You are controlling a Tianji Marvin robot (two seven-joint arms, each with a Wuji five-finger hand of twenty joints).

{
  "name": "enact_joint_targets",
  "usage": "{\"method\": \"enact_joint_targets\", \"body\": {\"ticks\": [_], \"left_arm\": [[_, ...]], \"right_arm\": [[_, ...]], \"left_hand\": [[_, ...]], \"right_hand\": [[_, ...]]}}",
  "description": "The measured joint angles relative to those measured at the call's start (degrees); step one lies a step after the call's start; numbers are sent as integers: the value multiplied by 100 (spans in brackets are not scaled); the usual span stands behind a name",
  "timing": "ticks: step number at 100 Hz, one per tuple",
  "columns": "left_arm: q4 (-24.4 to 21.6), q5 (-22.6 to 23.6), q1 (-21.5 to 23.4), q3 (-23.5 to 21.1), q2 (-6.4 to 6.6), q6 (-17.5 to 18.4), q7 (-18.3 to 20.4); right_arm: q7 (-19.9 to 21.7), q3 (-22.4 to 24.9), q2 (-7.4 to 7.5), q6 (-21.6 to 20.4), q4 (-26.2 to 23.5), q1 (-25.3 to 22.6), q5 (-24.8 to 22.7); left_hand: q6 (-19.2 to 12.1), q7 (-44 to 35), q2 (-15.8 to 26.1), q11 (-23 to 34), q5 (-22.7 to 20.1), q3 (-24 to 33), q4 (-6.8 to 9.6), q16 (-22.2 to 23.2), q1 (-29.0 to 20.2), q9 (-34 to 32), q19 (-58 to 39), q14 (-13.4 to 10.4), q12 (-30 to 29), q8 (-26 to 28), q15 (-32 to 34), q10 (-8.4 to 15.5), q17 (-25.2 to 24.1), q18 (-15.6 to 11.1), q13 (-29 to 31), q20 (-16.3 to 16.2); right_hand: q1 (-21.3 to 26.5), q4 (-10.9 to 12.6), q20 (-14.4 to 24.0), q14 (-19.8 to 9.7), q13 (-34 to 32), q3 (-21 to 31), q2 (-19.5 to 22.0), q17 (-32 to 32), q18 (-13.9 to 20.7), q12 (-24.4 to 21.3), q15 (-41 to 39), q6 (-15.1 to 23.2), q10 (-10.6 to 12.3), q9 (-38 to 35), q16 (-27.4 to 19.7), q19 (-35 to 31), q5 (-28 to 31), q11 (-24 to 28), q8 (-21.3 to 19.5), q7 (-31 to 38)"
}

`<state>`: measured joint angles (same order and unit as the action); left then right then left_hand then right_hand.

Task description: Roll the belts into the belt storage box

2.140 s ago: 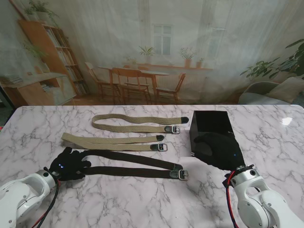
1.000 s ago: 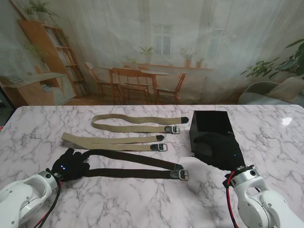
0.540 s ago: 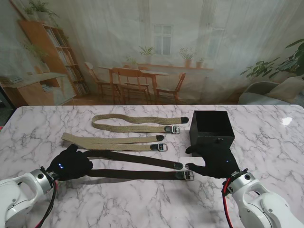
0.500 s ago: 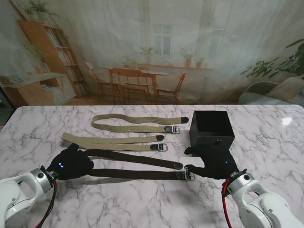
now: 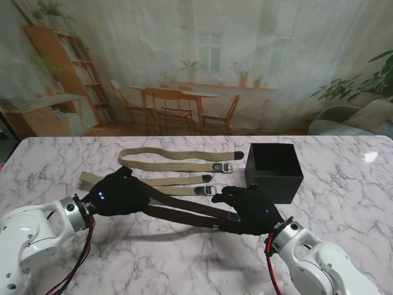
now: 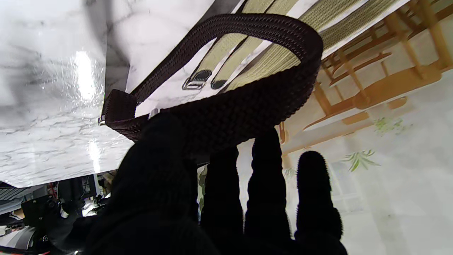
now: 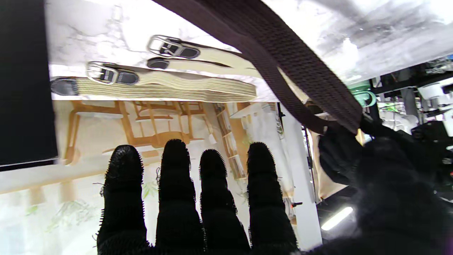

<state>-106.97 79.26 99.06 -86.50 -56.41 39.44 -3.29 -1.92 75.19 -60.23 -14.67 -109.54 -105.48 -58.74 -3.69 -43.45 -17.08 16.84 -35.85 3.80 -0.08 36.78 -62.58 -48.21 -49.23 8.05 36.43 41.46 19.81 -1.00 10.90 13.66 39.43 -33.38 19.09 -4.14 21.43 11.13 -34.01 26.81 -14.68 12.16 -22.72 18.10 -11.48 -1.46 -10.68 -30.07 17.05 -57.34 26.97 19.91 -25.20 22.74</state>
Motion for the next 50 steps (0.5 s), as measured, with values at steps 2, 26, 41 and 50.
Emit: {"method": "enact_joint_targets", "body": {"ticks": [2,26,41,50], "left_arm": [[-8,-21,-32,39,-5,-7,21],[-53,-285,-233,288,-77,-117,108],[-81,-357,-301,398,-93,-120,52],[-83,-426,-356,483,-97,-73,35]], "right_arm": [[21,-45,0,6,5,39,17],[450,-342,6,120,16,429,81],[658,-587,26,420,14,608,370],[843,-809,38,796,4,701,580]], "left_hand": [[0,0,0,0,0,0,0,2,0,0,0,0,0,0,0,0,0,0,0,0],[9,17,0,0,0,0,0,10,0,0,-2,3,4,6,0,0,0,0,0,-1],[13,38,0,0,0,0,0,64,0,0,-41,3,6,41,1,0,0,0,0,-1],[43,40,0,0,0,0,0,67,0,0,-66,3,7,56,3,-1,0,0,0,-2]], "right_hand": [[-37,0,1,0,29,58,13,-27,9,0,0,-25,0,59,-14,13,-39,15,-4,-18],[-110,0,7,0,271,-297,185,-218,62,-137,2,-573,-22,119,-91,169,-578,44,84,-854],[-452,0,8,1,400,-334,225,-506,62,-228,9,-648,-67,304,-137,516,-566,16,87,-885],[-626,4,8,-1,679,-180,158,-695,62,-288,159,-648,-77,633,-223,787,-563,-58,-74,-801]]}}
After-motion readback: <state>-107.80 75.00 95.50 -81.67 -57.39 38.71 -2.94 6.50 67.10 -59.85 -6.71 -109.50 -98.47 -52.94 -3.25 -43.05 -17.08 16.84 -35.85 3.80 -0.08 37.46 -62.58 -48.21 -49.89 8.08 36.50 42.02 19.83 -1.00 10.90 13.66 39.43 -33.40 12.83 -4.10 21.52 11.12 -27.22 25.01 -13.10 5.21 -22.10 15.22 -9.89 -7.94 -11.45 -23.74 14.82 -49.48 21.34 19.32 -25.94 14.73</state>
